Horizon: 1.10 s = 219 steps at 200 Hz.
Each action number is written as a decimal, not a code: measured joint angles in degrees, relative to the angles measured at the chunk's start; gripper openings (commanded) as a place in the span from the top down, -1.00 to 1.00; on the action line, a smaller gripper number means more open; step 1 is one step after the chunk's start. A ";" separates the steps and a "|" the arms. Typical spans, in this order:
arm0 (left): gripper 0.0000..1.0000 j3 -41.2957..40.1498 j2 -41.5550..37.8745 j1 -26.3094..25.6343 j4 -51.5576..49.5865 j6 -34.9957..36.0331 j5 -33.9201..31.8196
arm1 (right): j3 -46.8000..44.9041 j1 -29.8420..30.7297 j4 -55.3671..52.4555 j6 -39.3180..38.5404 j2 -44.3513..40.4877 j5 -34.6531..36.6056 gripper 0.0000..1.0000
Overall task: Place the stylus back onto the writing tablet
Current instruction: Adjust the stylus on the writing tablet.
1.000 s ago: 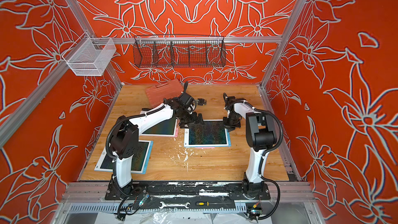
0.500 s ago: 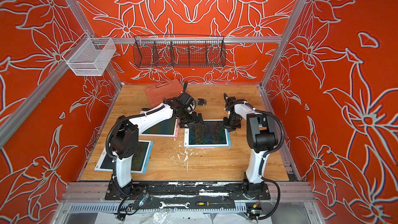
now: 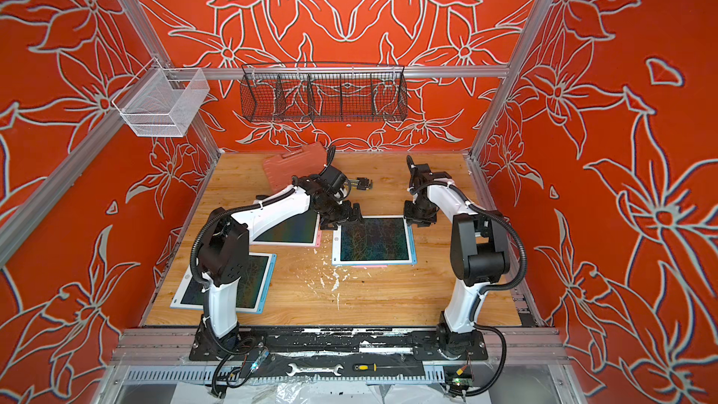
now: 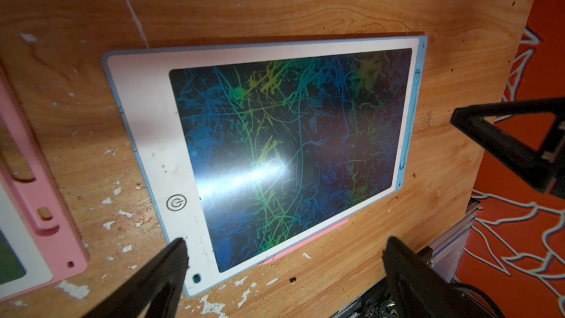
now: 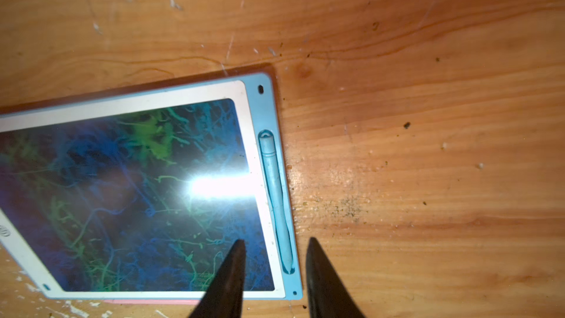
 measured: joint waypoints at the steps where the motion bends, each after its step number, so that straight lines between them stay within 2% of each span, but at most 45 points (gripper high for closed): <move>1: -0.95 -0.02 0.00 0.02 -0.02 0.00 -0.02 | 0.00 0.00 0.04 0.07 -0.13 -0.04 0.11; 38: -0.95 -0.96 -0.31 0.87 -0.74 -0.22 -0.35 | 0.17 0.04 1.18 0.57 -3.74 -2.08 -0.14; 96: -0.95 -2.27 -0.31 1.20 -1.64 -1.14 -1.62 | 0.17 0.44 3.21 2.10 -6.69 -4.33 -0.37; 219: -0.95 -5.97 0.87 1.07 0.46 -2.80 -1.55 | -1.60 1.38 6.67 4.17 -10.25 -7.58 -0.41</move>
